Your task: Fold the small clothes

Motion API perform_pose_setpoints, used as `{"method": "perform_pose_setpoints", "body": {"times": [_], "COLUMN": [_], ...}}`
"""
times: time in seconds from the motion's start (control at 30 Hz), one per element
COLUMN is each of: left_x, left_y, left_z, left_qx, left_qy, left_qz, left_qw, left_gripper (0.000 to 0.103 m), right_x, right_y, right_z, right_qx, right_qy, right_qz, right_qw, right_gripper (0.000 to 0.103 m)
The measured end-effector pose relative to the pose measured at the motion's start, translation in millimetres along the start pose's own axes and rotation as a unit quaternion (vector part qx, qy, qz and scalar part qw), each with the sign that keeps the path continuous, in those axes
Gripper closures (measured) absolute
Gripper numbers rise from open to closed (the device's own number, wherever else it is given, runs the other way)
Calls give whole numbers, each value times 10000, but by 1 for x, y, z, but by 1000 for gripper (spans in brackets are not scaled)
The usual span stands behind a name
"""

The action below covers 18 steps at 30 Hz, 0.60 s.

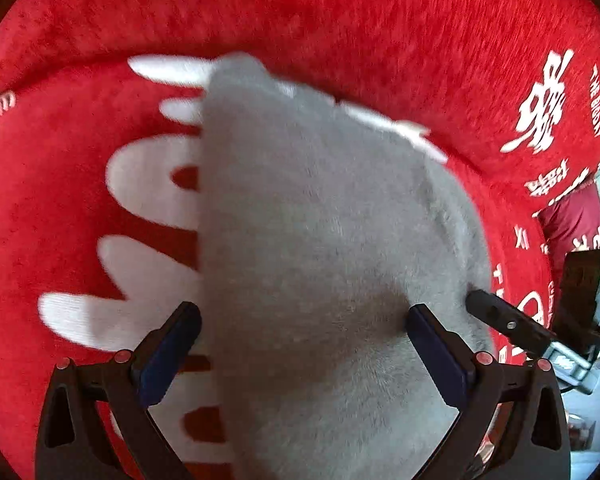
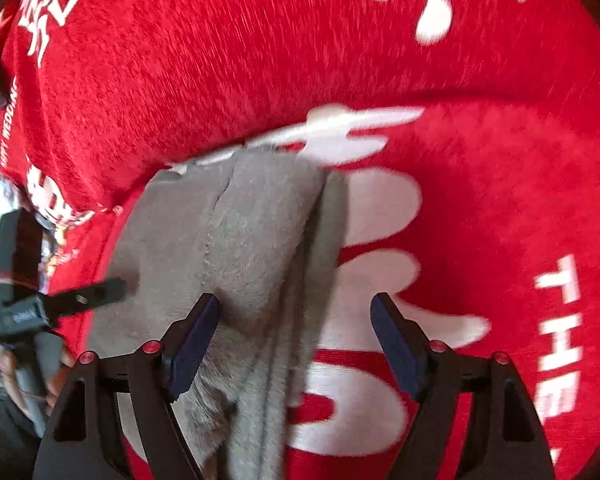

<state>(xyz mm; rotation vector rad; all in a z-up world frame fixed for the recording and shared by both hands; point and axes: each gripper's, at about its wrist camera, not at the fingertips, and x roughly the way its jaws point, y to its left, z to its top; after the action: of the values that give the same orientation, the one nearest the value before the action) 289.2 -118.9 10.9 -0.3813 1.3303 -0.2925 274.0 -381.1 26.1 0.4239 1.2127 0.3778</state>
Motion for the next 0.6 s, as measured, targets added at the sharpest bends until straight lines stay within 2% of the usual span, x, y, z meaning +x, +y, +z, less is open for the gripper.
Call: {"method": "perform_pose_setpoints", "body": {"times": [0.03, 0.1, 0.17, 0.2, 0.23, 0.27, 0.3, 0.37, 0.47, 0.6], "left_x": [0, 2, 0, -2, -4, -8, -11, -18, -23, -30], "left_y": [-6, -16, -23, -28, -32, -35, -36, -37, -37, -44], "left_z": [-2, -4, -7, -9, -10, -12, -11, -10, -9, -16], "left_qx": [146, 351, 497, 635, 779, 868, 930, 1038, 1068, 1167], "left_qy": [-145, -152, -290, -364, -432, -510, -556, -608, -640, -732], "left_qz": [98, 123, 189, 281, 346, 383, 404, 465, 505, 618], "left_qw": [9997, 9992, 9982, 9969, 9954, 9942, 9933, 9917, 9909, 9885], "left_gripper": [0, 0, 10, 14, 23, 35, 41, 55, 62, 64], "right_x": [5, 10, 15, 16, 16, 15, 14, 9, 2, -7], "right_y": [1, 7, 16, 22, 26, 31, 35, 44, 54, 69], "right_z": [0, -1, -1, -1, 0, -1, -1, -3, -6, -9], "right_qx": [49, -49, -179, -225, -281, -353, -415, -543, -622, -736], "right_qy": [5, -72, -117, -119, -143, -178, -206, -323, -422, -534], "right_qz": [145, 177, 28, -1, -75, -130, -133, -198, -281, -345], "right_qw": [9999, 9998, 9998, 9997, 9995, 9991, 9988, 9978, 9968, 9953], "right_gripper": [22, 21, 21, 28, 31, 41, 51, 61, 65, 67]}}
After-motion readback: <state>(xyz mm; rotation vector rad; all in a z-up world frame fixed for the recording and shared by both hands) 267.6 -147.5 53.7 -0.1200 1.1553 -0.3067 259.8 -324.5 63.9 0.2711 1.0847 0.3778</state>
